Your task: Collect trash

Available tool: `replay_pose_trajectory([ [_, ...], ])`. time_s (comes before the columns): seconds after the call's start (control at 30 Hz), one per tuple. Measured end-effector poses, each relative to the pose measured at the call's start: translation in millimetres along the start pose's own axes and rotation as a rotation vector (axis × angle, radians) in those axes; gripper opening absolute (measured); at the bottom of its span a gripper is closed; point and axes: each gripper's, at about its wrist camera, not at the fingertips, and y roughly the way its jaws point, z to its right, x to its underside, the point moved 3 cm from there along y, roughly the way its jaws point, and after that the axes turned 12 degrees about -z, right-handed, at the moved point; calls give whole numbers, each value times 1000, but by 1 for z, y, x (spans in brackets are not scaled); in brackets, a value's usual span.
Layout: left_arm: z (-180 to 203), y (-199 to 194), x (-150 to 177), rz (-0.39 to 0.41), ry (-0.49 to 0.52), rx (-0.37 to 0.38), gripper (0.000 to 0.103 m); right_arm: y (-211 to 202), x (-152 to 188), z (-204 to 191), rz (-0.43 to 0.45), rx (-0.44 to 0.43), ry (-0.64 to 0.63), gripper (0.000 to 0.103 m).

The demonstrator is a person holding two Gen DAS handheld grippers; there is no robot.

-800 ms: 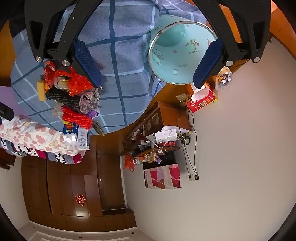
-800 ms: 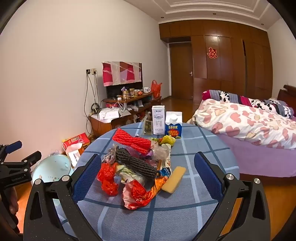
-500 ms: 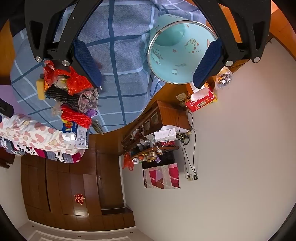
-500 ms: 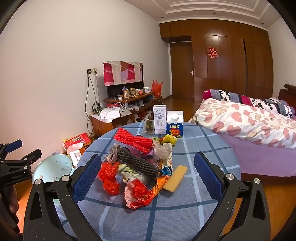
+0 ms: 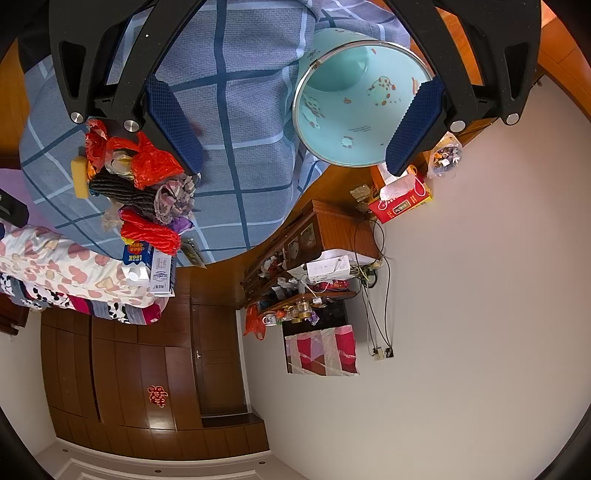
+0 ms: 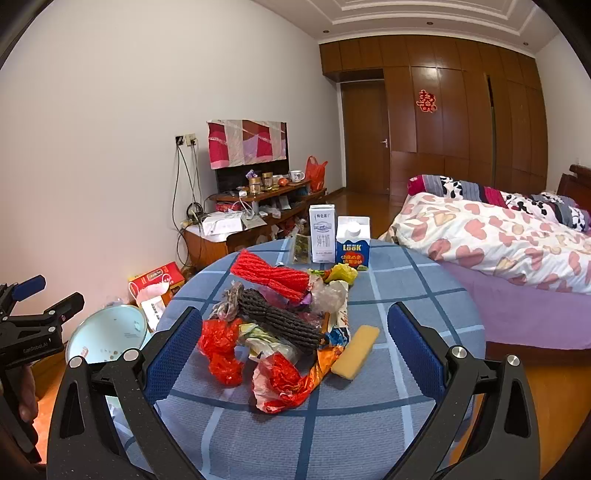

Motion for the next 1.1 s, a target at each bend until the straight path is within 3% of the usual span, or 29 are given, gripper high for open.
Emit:
replay_pose_trajectory([
  [1.1, -13, 4, -9, 0, 2, -3, 97, 2, 3, -3, -6, -6, 4, 98],
])
